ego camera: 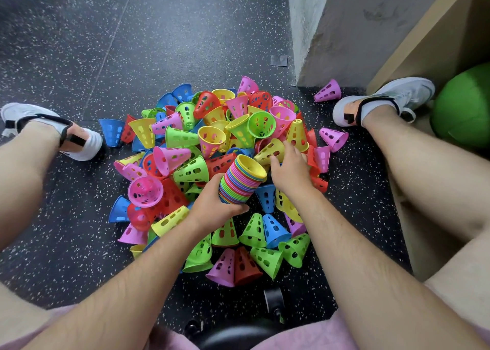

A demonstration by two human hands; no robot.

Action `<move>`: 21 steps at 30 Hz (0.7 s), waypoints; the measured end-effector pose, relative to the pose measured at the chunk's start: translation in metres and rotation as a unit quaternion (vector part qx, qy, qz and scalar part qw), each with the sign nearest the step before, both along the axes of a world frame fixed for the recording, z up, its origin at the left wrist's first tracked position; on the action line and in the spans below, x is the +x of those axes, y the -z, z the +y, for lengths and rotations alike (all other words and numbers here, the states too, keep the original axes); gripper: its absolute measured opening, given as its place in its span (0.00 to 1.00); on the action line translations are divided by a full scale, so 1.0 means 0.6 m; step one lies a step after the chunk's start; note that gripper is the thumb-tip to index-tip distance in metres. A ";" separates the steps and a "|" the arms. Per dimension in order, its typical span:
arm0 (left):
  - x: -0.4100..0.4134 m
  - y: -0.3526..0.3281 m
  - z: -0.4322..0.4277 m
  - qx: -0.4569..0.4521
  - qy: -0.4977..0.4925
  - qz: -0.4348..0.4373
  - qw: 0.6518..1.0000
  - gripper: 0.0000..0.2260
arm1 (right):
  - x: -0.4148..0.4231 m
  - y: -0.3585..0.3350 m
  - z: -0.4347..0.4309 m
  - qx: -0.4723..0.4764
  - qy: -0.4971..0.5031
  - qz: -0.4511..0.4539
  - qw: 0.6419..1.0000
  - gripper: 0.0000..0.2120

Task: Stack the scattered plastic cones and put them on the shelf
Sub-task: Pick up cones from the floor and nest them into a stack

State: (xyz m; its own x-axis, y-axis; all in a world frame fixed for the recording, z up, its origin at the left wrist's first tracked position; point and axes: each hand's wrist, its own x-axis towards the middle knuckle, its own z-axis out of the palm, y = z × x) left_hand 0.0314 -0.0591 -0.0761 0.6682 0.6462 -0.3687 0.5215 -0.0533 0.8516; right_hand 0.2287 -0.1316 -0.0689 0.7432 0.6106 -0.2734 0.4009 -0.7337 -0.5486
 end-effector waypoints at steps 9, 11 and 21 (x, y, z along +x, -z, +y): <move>-0.002 0.009 0.003 0.006 -0.011 0.014 1.000 0.31 | -0.007 0.003 -0.006 0.063 0.049 0.041 0.996 0.16; 0.000 0.009 0.004 0.004 -0.011 0.014 1.000 0.31 | -0.007 -0.018 -0.013 0.123 0.051 0.055 0.990 0.14; 0.013 -0.008 -0.001 0.009 -0.015 -0.005 1.000 0.31 | -0.027 -0.084 -0.045 0.140 -0.168 0.071 0.973 0.15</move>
